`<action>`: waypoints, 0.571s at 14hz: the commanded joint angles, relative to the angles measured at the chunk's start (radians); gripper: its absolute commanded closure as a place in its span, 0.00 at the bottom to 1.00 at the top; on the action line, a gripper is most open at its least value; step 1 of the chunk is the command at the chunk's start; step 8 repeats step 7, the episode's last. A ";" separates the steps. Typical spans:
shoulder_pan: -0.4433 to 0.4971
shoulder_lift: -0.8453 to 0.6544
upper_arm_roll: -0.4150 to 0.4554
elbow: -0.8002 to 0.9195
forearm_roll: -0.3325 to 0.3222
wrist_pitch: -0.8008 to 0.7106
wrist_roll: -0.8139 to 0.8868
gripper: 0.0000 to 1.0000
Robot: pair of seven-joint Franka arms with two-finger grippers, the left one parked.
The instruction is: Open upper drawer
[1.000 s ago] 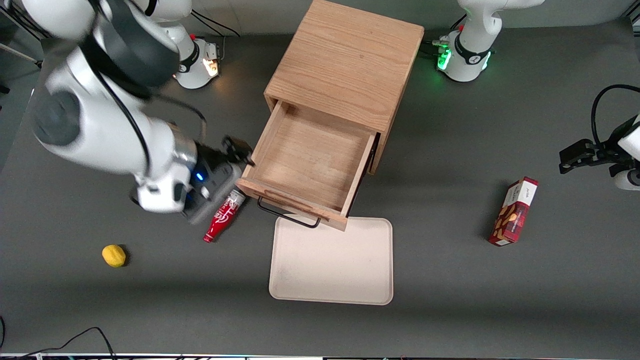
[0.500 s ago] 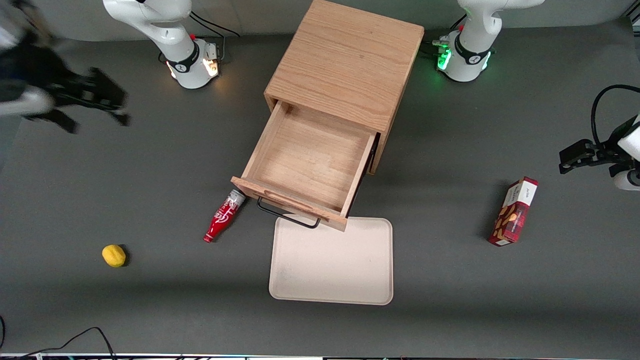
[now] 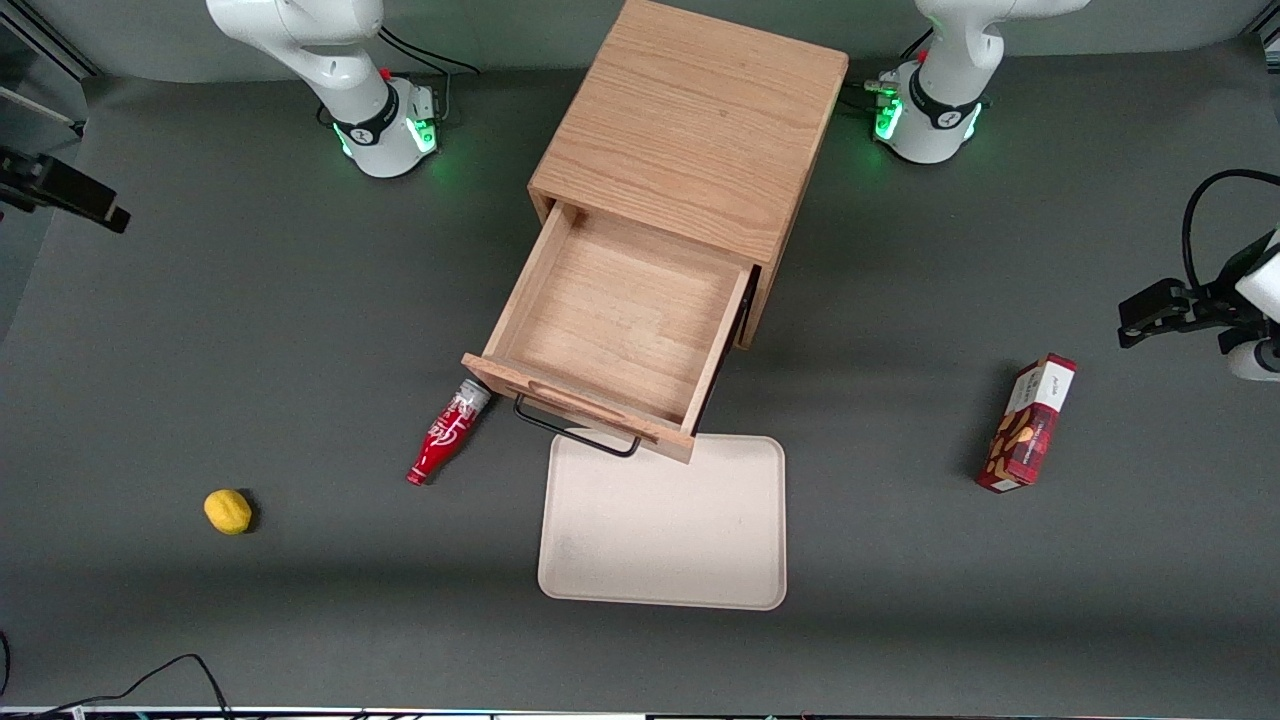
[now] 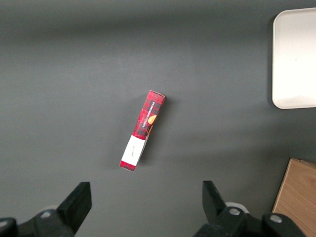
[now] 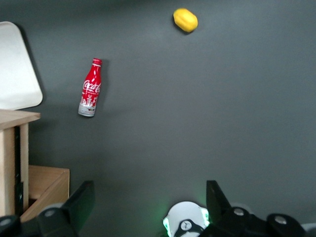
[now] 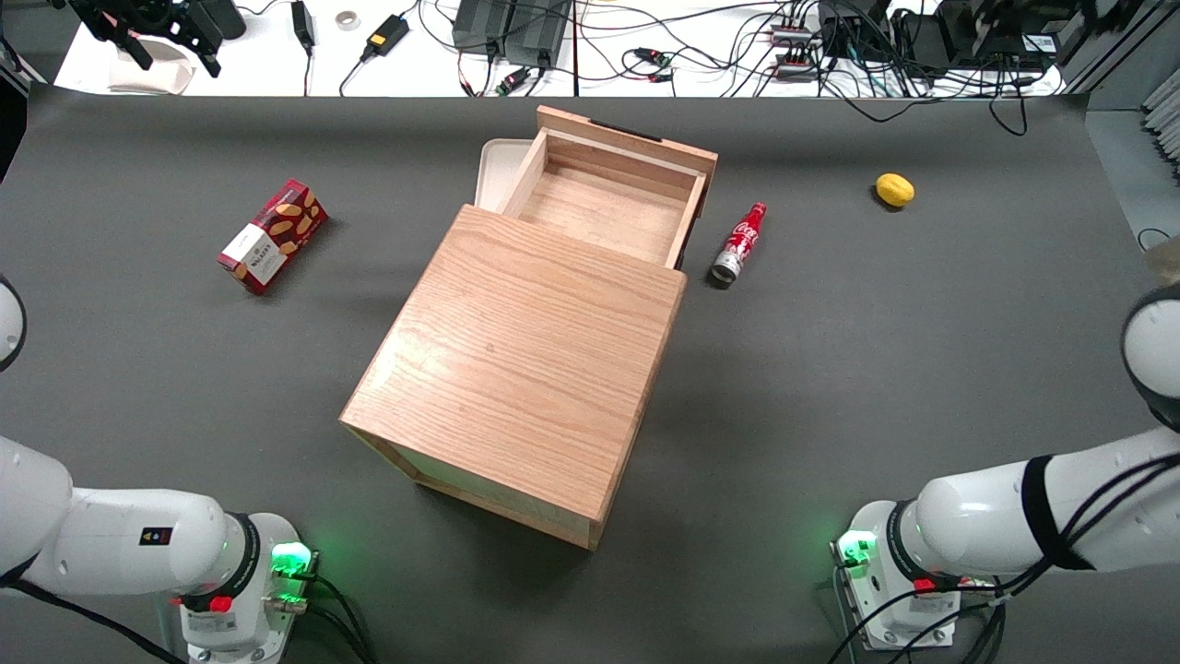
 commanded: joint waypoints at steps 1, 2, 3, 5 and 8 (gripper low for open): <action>0.004 -0.267 -0.010 -0.427 0.028 0.226 0.062 0.00; 0.004 -0.285 -0.011 -0.467 0.036 0.257 0.070 0.00; 0.004 -0.292 -0.011 -0.478 0.051 0.274 0.070 0.00; 0.006 -0.263 -0.016 -0.435 0.054 0.262 0.068 0.00; 0.004 -0.244 -0.017 -0.398 0.054 0.258 0.053 0.00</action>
